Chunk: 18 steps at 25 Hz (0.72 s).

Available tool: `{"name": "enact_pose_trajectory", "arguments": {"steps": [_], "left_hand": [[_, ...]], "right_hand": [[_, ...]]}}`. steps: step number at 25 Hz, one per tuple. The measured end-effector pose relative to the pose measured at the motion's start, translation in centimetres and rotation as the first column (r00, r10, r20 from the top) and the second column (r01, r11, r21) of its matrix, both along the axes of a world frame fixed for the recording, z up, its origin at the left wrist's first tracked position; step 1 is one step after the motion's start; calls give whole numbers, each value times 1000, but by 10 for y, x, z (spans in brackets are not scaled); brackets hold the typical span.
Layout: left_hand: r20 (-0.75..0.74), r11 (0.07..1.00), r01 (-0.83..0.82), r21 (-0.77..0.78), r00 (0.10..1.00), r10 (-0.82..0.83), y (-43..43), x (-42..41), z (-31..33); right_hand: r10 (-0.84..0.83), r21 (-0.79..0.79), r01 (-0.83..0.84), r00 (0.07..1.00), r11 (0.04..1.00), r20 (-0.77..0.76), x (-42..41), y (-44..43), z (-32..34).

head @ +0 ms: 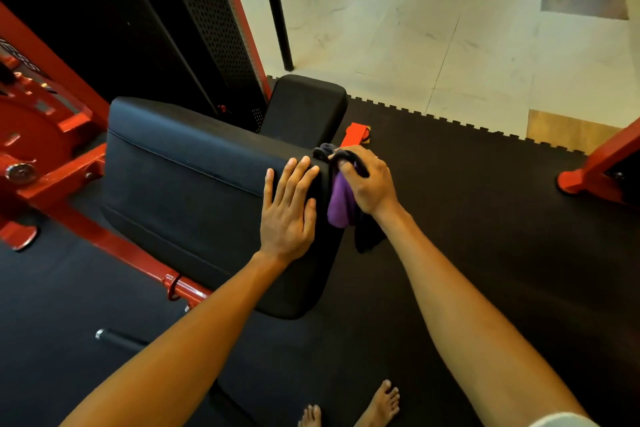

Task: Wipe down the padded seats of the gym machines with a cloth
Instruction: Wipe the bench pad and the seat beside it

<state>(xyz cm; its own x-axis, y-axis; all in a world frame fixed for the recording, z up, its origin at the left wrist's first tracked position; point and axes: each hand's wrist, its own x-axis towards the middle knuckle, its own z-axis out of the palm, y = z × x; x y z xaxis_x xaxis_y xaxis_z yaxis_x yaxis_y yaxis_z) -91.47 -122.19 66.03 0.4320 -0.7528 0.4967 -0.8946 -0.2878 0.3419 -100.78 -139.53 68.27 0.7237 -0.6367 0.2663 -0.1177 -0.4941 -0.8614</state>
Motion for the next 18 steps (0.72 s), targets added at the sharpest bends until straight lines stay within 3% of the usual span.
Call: {"name": "enact_pose_trajectory", "arguments": {"steps": [2, 4, 6, 10, 13, 18], "left_hand": [[3, 1000, 6, 4, 1000, -6, 3, 0, -1], [8, 1000, 7, 3, 1000, -7, 1, 1, 1], [9, 1000, 0, 7, 1000, 0, -1, 1, 3], [14, 1000, 4, 18, 1000, -5, -2, 0, 5], [20, 999, -18, 42, 1000, 17, -1, -1, 6], [-34, 995, -88, 41, 995, 89, -5, -9, 8]], "right_hand": [[3, 190, 11, 997, 982, -73, 4, -12, -3], [-38, 243, 60, 995, 968, -94, 3, -8, 3], [-73, 196, 81, 996, 977, -51, -3, 9, 12], [-21, -40, 25, 995, 999, 95, -14, 33, 10], [-10, 210, -2, 998, 978, 57, -3, 17, 3], [-22, 626, 41, 999, 779, -39, 9, -23, -17]]}}
